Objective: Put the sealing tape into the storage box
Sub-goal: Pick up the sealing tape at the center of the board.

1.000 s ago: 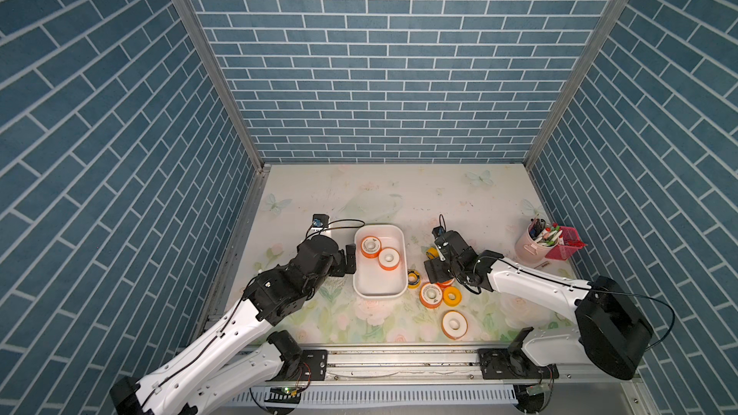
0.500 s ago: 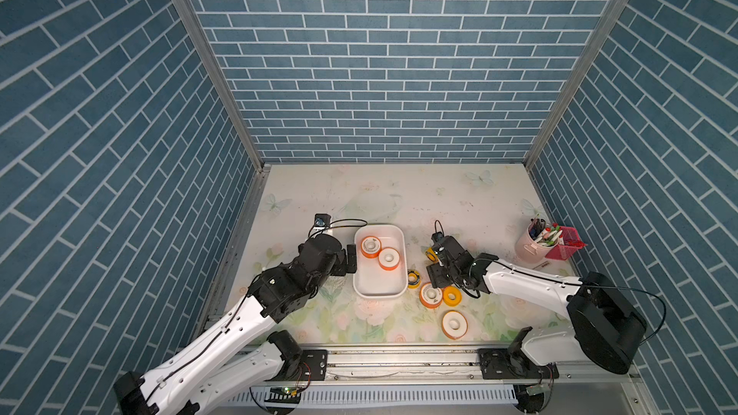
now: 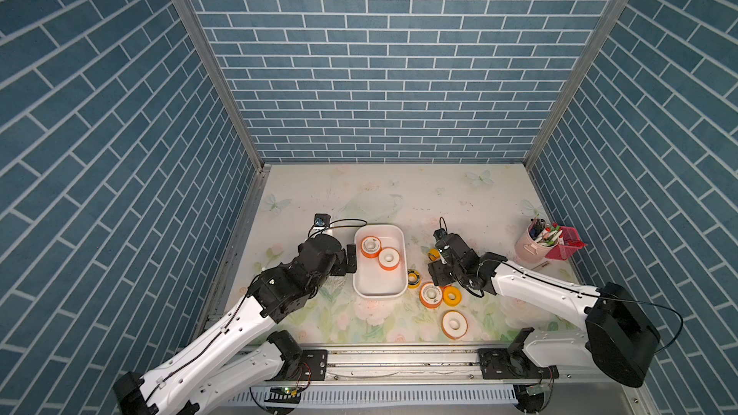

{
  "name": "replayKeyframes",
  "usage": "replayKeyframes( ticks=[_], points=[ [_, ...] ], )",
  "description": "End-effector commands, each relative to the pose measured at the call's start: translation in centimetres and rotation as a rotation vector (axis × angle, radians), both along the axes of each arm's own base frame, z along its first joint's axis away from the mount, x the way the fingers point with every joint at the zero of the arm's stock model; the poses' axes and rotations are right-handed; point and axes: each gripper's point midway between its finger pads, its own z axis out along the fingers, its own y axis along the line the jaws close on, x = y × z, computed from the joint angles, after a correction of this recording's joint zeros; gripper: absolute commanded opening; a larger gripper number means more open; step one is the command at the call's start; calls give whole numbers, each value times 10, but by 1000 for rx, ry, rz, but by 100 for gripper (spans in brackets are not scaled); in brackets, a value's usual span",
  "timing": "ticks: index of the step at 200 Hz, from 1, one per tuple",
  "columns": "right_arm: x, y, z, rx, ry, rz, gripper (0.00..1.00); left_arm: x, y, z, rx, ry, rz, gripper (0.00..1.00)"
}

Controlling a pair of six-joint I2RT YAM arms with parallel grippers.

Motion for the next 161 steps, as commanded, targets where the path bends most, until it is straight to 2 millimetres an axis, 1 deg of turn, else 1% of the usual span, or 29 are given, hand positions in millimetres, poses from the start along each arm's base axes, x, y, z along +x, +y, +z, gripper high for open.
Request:
replayKeyframes(
  ticks=[1, 26, 37, 62, 84, 103, 127, 143, 147, 161],
  points=[
    [-1, 15, 28, 73, -9, 28, 62, 1, 6, -4, 16, 1, 22, 100],
    [-1, 34, 46, 143, -13, 73, 61, 2, 8, -3, 12, -1, 28, 100],
    [-2, 47, 53, 179, -13, 103, 61, 1, 7, -2, 5, -5, 26, 100],
    [-5, 83, 64, 234, -1, 187, 61, 2, 8, -1, 2, -9, 28, 100],
    [-6, 116, 66, 237, 1, 253, 60, 2, 9, -1, 1, -10, 31, 100],
    [-11, 147, 64, 250, 17, 317, 60, 2, 11, -1, 1, -11, 38, 100],
    [-12, 178, 49, 226, 40, 360, 59, 2, 12, 1, -6, -19, 39, 100],
    [-11, 191, 35, 204, 57, 374, 59, 2, 12, 3, -11, -24, 39, 100],
    [-14, 196, 31, 213, 82, 390, 58, 2, 12, 2, -9, -23, 39, 100],
    [-16, 206, 23, 220, 97, 407, 57, 2, 12, 2, -9, -23, 40, 100]
  ],
)
